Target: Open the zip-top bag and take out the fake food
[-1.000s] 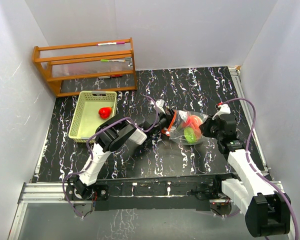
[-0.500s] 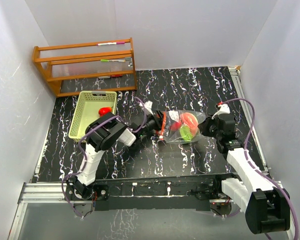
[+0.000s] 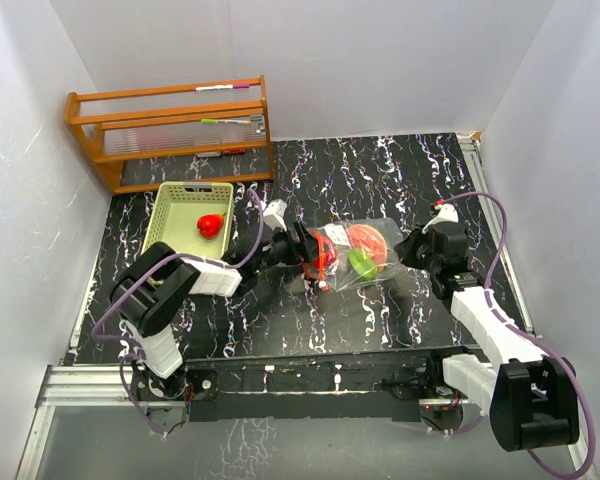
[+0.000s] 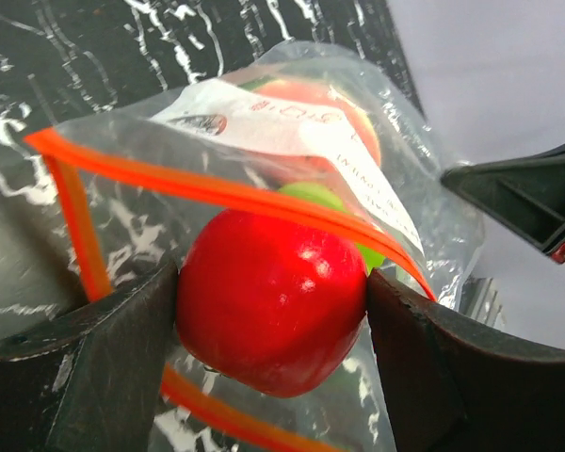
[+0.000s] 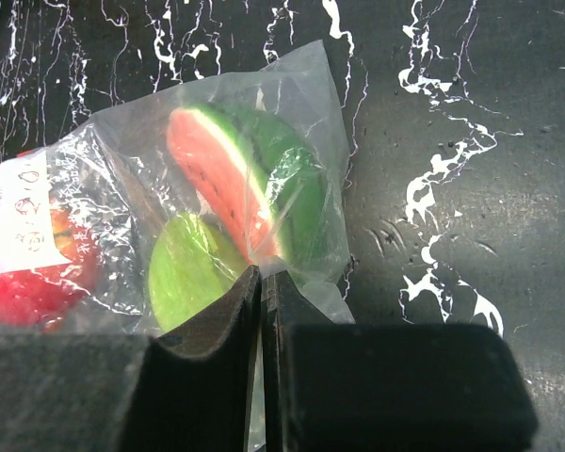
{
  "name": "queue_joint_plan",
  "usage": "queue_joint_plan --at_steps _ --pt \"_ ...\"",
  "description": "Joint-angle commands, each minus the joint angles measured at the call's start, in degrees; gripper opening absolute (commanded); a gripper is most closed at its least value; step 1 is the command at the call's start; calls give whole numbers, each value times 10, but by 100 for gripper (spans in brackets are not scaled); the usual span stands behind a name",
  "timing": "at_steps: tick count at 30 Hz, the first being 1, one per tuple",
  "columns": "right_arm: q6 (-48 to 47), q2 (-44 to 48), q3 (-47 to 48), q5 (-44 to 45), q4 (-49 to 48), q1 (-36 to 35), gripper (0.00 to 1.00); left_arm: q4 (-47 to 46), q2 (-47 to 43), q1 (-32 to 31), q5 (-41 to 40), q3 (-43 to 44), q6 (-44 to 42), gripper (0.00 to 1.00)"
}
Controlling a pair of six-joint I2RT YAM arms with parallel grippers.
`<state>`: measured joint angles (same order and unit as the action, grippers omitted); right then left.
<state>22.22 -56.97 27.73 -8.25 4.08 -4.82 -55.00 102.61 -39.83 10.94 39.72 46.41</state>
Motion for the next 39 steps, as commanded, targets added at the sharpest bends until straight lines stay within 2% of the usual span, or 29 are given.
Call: queue_joint_plan --at_steps 1,10,18,21,27,31,39 --pt "13 -5 28 6 -54 0 8 135 -76 5 -15 -19 -58 54" --pt "13 -7 16 8 -66 1 8 318 -234 49 -68 -35 -75 54" --pt "9 -10 3 -6 -78 2 8 432 -326 149 -107 -5 -102 53" --pt "10 -10 -4 -10 -83 2 8 444 -353 193 -124 2 -106 53" --pt "12 -12 -14 -32 -89 2 8 473 -340 287 -130 41 -115 52" --pt "13 -10 -17 -34 -90 2 8 443 -327 349 -127 31 -92 52" --pt "28 -15 -34 -60 -106 2 8 422 -281 412 -201 18 -67 51"
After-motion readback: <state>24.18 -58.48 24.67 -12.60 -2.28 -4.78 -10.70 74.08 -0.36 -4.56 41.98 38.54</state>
